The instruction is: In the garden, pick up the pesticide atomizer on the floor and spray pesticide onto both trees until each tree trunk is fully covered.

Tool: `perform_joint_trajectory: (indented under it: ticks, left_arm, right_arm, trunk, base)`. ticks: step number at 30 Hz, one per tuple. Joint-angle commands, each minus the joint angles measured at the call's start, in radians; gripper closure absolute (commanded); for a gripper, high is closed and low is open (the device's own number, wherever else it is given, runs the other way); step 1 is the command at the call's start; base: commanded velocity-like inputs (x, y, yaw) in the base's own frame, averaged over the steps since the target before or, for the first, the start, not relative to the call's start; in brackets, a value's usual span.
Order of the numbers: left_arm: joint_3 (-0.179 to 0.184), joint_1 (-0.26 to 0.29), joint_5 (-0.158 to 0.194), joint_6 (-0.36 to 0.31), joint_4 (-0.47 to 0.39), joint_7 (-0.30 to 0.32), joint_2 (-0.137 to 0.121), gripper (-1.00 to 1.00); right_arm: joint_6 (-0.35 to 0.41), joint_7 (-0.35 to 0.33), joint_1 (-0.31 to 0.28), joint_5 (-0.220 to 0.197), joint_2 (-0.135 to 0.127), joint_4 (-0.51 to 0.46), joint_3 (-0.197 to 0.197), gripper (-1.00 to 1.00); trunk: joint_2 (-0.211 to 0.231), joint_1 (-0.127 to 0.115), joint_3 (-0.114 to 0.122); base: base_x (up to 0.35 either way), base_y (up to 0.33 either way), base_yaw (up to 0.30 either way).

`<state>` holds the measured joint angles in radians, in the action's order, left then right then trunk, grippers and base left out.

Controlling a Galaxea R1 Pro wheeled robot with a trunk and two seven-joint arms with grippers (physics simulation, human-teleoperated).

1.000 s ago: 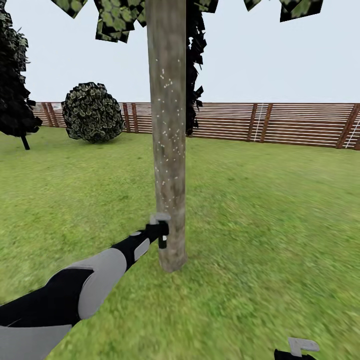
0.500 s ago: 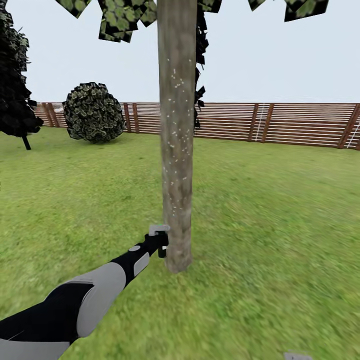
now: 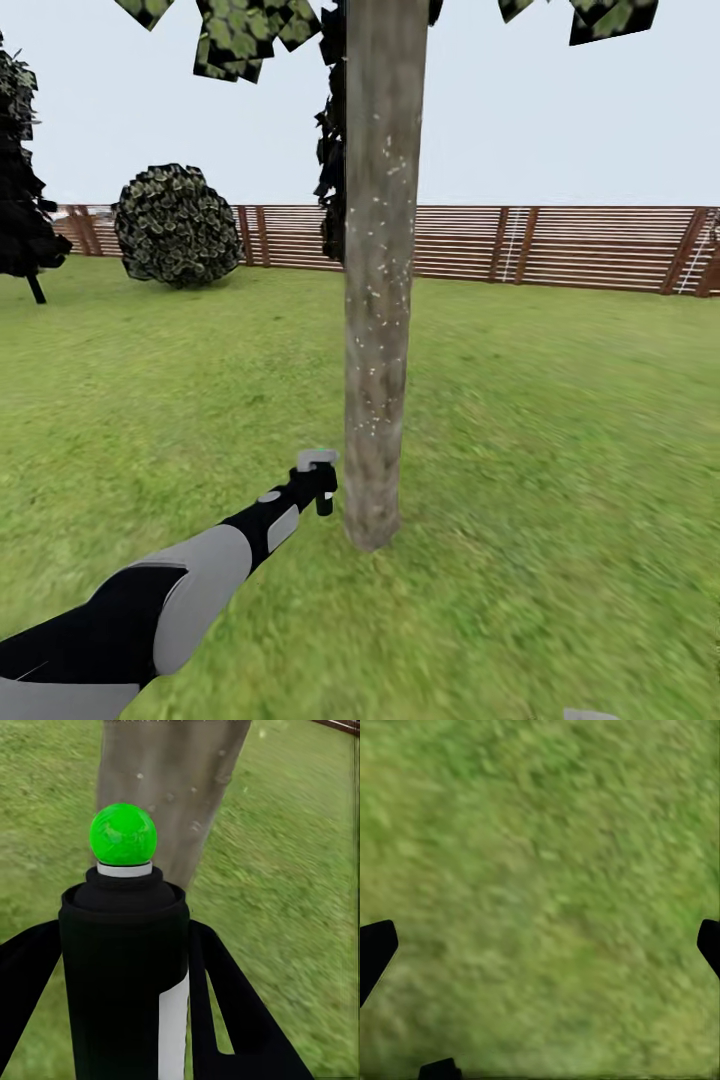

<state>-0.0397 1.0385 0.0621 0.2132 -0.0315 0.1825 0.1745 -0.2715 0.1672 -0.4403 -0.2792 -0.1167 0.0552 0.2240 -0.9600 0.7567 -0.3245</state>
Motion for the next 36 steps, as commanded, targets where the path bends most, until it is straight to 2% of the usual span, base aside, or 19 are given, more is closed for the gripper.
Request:
perform_joint_trajectory:
  ticks: [1,13,23,36]
  left_arm:
    - [0.000,0.000,0.000,0.000,0.000,0.000,0.000,1.00]
    - [0.000,0.000,0.001,-0.002,-0.001,0.000,0.000,1.00]
    - [0.000,0.000,0.001,-0.002,-0.001,0.000,0.000,1.00]
    - [0.000,0.000,0.001,-0.002,-0.001,0.001,0.000,1.00]
  right_arm:
    - [0.000,0.000,0.000,0.000,0.000,0.000,0.000,-1.00]
    - [0.000,0.000,0.000,0.000,0.002,0.000,0.000,-1.00]
    - [0.000,0.000,0.000,0.000,0.002,0.000,0.000,-1.00]
    - [0.000,0.000,0.001,0.000,0.002,0.000,0.000,-1.00]
  trunk:
    - [0.000,0.000,0.000]
    - [0.000,0.000,0.000]
    - [0.000,0.000,0.000]
    - [0.000,0.000,0.000]
  base:
    - [0.099,0.350,-0.273]
    - [0.059,0.350,-0.282]
    - [0.001,0.350,-0.089]
    - [0.000,0.350,-0.285]
